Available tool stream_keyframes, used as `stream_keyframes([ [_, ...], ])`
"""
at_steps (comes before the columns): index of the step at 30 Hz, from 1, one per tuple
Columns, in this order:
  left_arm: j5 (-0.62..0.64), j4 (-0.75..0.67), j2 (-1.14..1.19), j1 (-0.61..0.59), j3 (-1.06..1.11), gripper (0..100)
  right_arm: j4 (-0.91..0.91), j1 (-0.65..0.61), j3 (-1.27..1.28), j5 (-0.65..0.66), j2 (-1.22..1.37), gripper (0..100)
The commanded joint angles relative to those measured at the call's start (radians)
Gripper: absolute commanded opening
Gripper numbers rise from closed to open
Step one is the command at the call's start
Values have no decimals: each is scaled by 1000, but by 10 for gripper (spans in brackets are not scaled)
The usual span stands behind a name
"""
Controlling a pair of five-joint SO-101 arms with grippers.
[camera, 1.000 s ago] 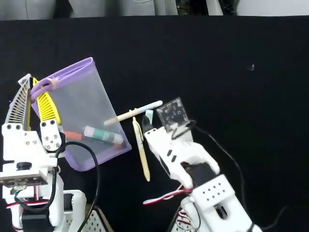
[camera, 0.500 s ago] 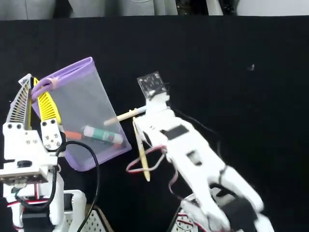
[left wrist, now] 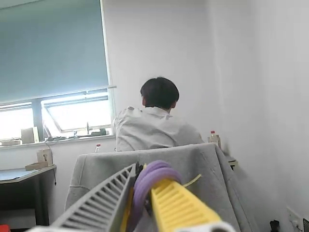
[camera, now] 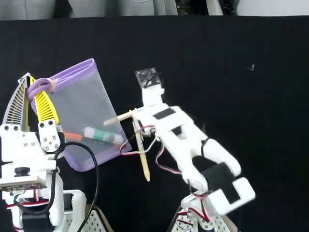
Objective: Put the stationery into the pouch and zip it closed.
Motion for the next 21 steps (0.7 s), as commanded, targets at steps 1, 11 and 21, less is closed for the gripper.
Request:
stream_keyframes([
  [1, 6, -23, -2, -2, -12, 29, 109, 44, -159, -52, 68, 272],
  [11, 6, -23, -2, -2, -12, 29, 224, 48, -323, -58, 203, 107],
  [21, 6, -25, -2, -2, -38, 29, 226, 60, -320, -37, 154, 11],
])
